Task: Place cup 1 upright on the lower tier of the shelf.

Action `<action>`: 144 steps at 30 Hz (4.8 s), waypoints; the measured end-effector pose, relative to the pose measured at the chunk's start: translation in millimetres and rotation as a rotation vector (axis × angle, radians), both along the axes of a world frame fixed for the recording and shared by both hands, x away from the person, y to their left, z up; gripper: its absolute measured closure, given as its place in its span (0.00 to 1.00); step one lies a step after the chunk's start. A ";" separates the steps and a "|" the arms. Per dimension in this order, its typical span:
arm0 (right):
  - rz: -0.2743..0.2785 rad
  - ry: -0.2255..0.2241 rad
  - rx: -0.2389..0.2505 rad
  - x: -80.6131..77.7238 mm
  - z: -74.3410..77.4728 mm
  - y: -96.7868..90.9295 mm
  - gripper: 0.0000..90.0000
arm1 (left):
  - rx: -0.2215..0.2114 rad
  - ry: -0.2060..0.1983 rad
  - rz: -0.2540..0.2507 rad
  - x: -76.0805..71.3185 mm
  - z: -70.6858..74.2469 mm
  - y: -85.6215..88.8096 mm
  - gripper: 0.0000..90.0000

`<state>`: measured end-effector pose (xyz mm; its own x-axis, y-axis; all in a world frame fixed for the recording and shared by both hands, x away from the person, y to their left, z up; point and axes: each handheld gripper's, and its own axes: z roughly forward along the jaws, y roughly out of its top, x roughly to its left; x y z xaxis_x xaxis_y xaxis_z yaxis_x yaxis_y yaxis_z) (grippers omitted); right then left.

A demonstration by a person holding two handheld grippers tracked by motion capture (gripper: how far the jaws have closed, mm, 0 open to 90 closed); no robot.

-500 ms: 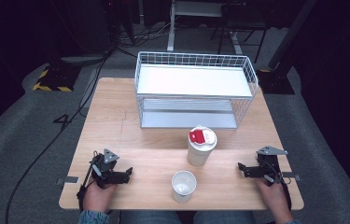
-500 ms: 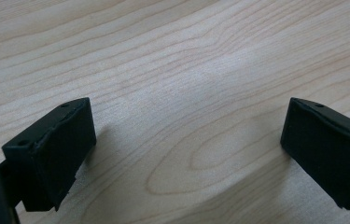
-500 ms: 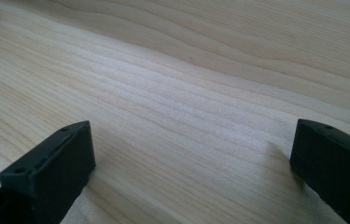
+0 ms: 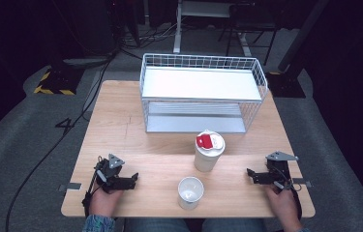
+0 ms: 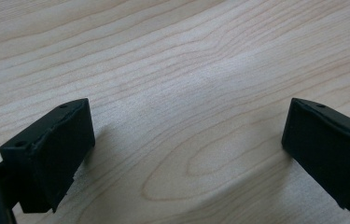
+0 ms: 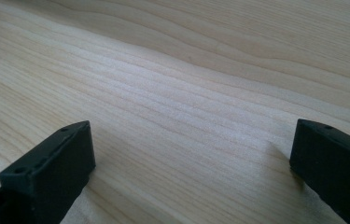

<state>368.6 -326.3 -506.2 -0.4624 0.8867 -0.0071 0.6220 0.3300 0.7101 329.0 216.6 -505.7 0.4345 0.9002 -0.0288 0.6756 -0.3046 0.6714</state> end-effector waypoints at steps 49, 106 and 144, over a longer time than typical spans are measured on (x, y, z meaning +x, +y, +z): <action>-0.001 -0.001 -0.002 -0.1 0.1 0.1 0.00 | -0.212 -0.238 -0.346 -89.9 46.7 -75.5 0.14; -0.001 -0.005 -0.004 -0.2 0.1 0.2 0.01 | -0.327 -0.169 -0.510 -65.8 5.9 -147.9 0.13; -0.005 -0.004 -0.005 -0.5 0.0 0.4 0.01 | -0.255 -0.198 -0.559 -71.9 9.2 -154.7 0.25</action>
<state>368.1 -325.8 -506.1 -0.4578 0.8890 -0.0133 0.6206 0.3302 0.7112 257.1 62.0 -496.4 0.8551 0.5118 -0.0832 0.3172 -0.3894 0.8647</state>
